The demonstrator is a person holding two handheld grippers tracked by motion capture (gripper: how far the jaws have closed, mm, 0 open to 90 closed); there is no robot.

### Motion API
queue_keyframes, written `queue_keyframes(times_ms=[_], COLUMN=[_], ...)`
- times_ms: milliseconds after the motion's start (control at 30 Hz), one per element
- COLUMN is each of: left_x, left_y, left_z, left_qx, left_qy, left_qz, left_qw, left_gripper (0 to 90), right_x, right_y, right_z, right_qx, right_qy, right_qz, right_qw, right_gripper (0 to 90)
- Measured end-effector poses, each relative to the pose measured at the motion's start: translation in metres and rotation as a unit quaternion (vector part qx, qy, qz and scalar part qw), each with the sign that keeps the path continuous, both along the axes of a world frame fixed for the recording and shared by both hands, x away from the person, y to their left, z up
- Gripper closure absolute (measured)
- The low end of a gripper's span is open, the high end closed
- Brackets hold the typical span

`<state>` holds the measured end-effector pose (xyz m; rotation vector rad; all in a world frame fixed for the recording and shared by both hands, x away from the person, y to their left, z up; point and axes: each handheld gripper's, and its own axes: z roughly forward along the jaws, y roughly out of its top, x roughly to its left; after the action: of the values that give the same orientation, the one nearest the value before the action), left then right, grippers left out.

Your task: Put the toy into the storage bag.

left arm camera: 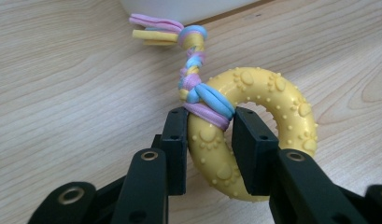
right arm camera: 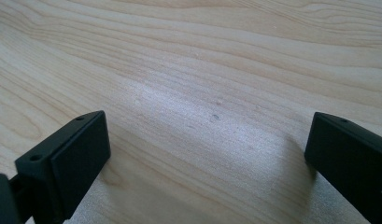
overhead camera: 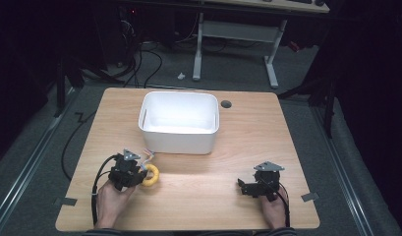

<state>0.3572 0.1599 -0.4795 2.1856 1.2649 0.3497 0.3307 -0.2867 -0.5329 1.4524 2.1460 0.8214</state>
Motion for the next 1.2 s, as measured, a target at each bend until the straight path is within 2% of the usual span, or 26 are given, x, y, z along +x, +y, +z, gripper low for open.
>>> queue_keyframes(times_ms=[500,633,1067,1200], left_x=[-0.003,-0.002,0.003,0.006], left_y=[0.022,0.028,0.037,0.040], left_z=[0.013,0.021,0.044,0.052], left_qx=[-0.001,-0.007,-0.013,-0.030], left_qy=[-0.003,-0.006,-0.014,-0.009], left_qz=[0.025,0.036,0.043,0.040], left_qw=[0.9997,0.9993,0.9989,0.9987], left_gripper=[67.3,67.4,67.4,67.4], right_x=[0.000,0.000,0.000,0.000], right_y=[0.000,0.000,0.000,0.000], right_z=[0.000,0.000,0.000,0.000], right_qx=[-0.001,-0.001,-0.001,-0.001], right_qy=[0.000,0.000,0.000,0.000], right_qz=[0.001,0.002,0.003,0.003], right_qw=[1.0000,1.0000,1.0000,1.0000], right_gripper=[0.0,0.0,0.0,0.0])
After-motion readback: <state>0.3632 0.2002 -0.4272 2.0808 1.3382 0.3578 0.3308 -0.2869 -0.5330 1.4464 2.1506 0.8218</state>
